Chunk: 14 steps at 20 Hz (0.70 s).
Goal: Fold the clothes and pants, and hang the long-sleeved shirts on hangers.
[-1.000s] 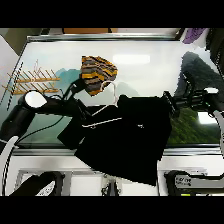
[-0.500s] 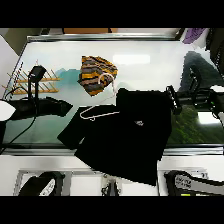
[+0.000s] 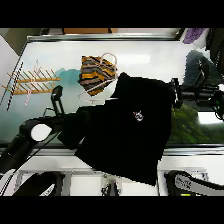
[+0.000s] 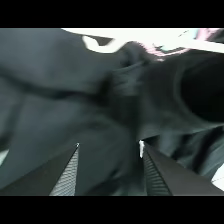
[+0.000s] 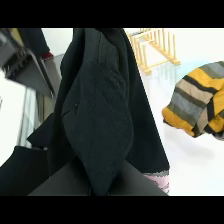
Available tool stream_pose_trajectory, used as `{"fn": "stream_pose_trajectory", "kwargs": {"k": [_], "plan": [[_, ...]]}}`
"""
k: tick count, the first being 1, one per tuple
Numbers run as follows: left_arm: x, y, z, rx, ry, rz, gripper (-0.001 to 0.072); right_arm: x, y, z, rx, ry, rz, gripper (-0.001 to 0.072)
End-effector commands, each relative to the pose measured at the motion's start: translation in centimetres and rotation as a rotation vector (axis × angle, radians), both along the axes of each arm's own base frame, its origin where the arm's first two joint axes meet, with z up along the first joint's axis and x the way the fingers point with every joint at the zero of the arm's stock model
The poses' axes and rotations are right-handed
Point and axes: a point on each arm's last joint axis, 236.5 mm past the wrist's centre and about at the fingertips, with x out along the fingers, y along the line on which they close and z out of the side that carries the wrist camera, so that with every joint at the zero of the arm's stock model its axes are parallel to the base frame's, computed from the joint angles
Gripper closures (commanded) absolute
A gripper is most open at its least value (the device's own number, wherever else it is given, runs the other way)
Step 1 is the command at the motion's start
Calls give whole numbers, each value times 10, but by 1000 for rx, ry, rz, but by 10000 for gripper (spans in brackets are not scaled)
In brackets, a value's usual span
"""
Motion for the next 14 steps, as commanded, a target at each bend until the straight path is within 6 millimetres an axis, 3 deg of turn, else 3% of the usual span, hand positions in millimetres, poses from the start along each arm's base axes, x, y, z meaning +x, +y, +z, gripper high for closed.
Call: {"fn": "stream_pose_trajectory", "kwargs": {"k": [1,8,13,14], "plan": [[18,-49,1,-110,-19,39,308,3,-1,3,9,-5,-15,703],[47,-72,1,-99,1,30,308,1,0,4,10,-4,-8,702],[41,-90,-23,-66,46,-8,310,0,0,2,5,-2,-3,702],[40,-92,-27,-61,53,-12,339,0,0,2,5,-2,-1,702]]}}
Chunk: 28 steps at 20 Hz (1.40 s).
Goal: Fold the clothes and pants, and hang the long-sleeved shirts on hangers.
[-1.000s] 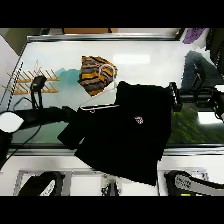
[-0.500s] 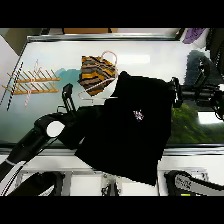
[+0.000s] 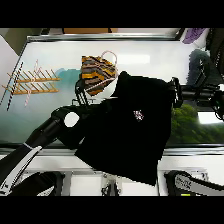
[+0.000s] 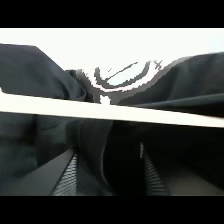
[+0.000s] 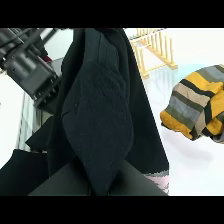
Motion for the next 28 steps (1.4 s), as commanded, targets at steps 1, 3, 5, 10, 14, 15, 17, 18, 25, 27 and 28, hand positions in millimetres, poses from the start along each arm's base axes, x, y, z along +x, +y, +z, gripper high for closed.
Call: {"fn": "stream_pose_trajectory", "kwargs": {"k": [1,3,5,10,14,15,17,18,25,27,28], "plan": [[-2,-8,-13,16,24,-15,447,-3,1,1,-2,-2,11,703],[-2,-3,-15,21,31,-9,679,-6,1,4,-1,-6,19,703],[0,14,-11,18,46,28,679,-8,2,7,3,19,15,703],[-14,81,-10,51,101,119,679,-12,2,17,13,42,6,703],[-26,111,-15,47,108,179,679,-19,5,27,16,69,6,703],[-26,113,-11,43,96,183,679,-21,7,29,16,71,10,703],[-24,113,-4,32,70,188,679,-24,12,34,25,60,22,703],[-22,113,-3,29,65,190,679,-24,16,40,51,57,28,703],[-8,107,0,60,47,147,678,-23,36,64,152,54,45,703],[-1,106,5,69,37,137,678,-22,38,68,169,52,45,703],[-1,108,2,88,52,128,678,-21,38,71,182,53,39,703]]}}
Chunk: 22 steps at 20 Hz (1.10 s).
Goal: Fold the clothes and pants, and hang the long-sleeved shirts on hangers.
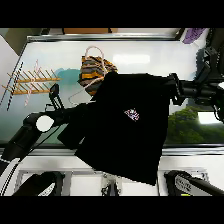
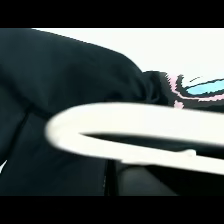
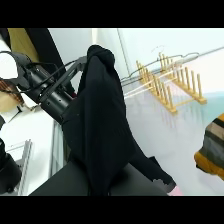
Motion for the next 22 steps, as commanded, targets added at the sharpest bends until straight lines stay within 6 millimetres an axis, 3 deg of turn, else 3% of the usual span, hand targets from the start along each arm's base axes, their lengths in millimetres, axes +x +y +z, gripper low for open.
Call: {"fn": "stream_pose_trajectory", "kwargs": {"k": [1,4,8,11,15,19,22], "plan": [[6,2,-2,42,18,-34,678,2,3,10,38,2,-8,703],[9,20,-5,51,35,8,678,1,3,7,24,19,-6,703],[13,56,6,70,7,77,678,1,3,7,24,18,-6,703],[12,65,8,87,1,75,679,1,3,7,22,18,-6,703],[14,84,11,113,6,89,679,-4,5,-15,-77,30,11,703],[24,103,47,153,-50,71,679,-15,4,-40,-165,55,51,703],[27,102,81,178,-108,25,679,-15,5,-49,-159,89,45,703]]}}
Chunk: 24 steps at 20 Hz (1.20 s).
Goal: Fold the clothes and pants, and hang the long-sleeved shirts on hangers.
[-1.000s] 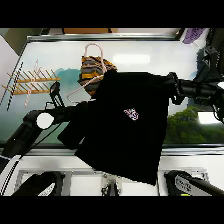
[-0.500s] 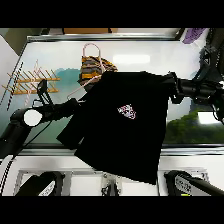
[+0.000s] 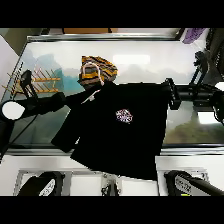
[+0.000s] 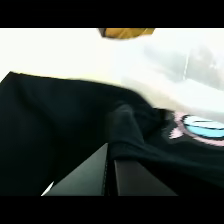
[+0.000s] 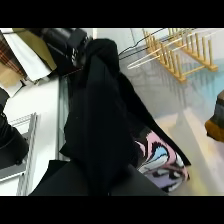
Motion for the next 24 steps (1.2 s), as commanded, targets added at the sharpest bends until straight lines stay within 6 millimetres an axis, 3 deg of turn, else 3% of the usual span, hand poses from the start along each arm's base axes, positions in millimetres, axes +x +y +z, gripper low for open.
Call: {"fn": "stream_pose_trajectory", "kwargs": {"k": [1,5,7,10,13,18,21,24], "plan": [[-1,2,34,41,-40,-63,679,-2,0,-19,-30,33,-5,703],[-18,-7,61,146,-39,-160,680,10,-1,-15,94,6,-83,703],[-30,-30,72,176,-48,-241,679,14,1,-11,179,4,-122,703],[-42,-67,91,202,-101,-323,680,14,18,-16,175,21,-115,704],[-43,-80,114,256,-168,-326,680,3,39,-13,187,11,-63,703],[-40,-124,145,242,-207,-418,679,-7,62,3,254,19,-15,703],[-38,-128,153,247,-198,-430,679,-4,60,16,312,19,-32,703],[-38,-128,153,254,-194,-437,679,-4,60,16,313,20,-32,703]]}}
